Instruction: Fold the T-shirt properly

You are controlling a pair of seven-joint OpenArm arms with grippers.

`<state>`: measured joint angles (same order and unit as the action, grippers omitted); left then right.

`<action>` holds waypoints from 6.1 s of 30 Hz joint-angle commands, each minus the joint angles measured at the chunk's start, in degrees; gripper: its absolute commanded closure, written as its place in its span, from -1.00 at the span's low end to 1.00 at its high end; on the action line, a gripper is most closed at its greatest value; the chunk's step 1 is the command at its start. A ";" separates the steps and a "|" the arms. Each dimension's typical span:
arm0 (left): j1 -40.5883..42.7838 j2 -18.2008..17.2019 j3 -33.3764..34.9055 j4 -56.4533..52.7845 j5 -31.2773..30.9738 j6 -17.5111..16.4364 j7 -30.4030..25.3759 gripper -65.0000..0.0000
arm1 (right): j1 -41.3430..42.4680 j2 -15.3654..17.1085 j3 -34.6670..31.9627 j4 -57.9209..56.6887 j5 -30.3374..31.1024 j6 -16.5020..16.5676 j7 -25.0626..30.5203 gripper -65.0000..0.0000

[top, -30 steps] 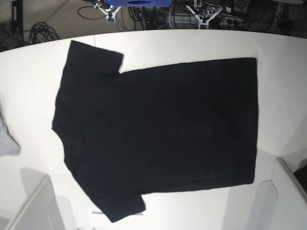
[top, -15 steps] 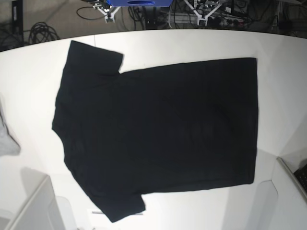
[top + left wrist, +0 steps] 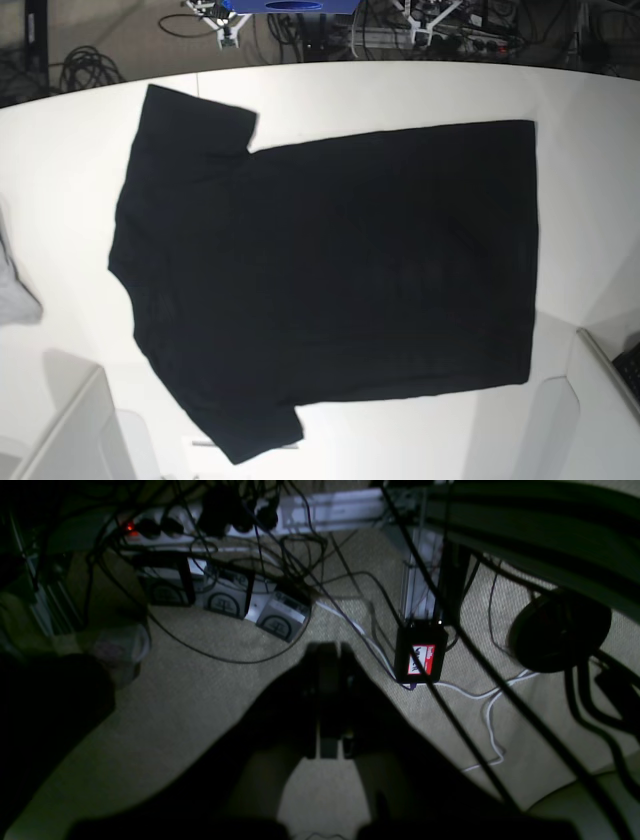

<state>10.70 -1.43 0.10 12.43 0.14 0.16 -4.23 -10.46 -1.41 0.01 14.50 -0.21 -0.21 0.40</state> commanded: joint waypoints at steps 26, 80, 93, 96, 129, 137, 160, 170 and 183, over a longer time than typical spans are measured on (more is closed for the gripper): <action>32.16 -8.11 -0.49 35.79 -0.10 0.06 -15.51 1.00 | -31.96 0.14 0.30 52.53 0.25 -0.36 -11.96 1.00; 53.26 -18.74 -15.53 93.11 -33.86 0.06 -15.42 -0.38 | -25.37 0.05 25.18 98.77 29.53 -0.10 -27.53 -0.04; 49.30 -18.83 -16.49 87.93 -44.76 -8.12 -12.08 -0.61 | -17.89 7.34 33.00 90.42 51.15 -0.01 -42.82 -0.15; 49.30 -18.57 -18.08 87.93 -44.85 -9.61 -12.08 -0.59 | -16.93 7.34 32.65 86.82 51.24 0.08 -43.26 -0.15; 34.97 -11.62 -37.24 83.79 -54.69 -23.42 23.61 -0.18 | -18.24 8.75 22.45 78.73 50.89 5.61 -42.91 0.00; 32.60 -11.10 -40.14 83.62 -54.69 -23.50 27.83 -0.15 | -17.89 8.93 22.89 77.41 50.89 5.61 -42.91 0.71; 26.18 -11.10 -33.55 74.91 -54.96 -23.50 28.01 -0.16 | -17.81 8.93 22.98 77.41 50.89 5.53 -43.00 1.00; 20.38 -10.13 -31.61 70.08 -55.22 -23.42 35.48 -0.15 | -18.07 9.01 22.98 77.41 50.89 5.53 -43.17 1.00; 17.92 -8.11 -34.16 68.94 -54.78 -23.24 37.86 -0.08 | -18.24 9.10 22.98 77.41 50.89 5.53 -43.17 1.00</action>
<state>28.05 -9.54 -34.30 81.82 -57.39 -25.52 30.09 -27.70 7.35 22.98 92.14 53.43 6.94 -40.32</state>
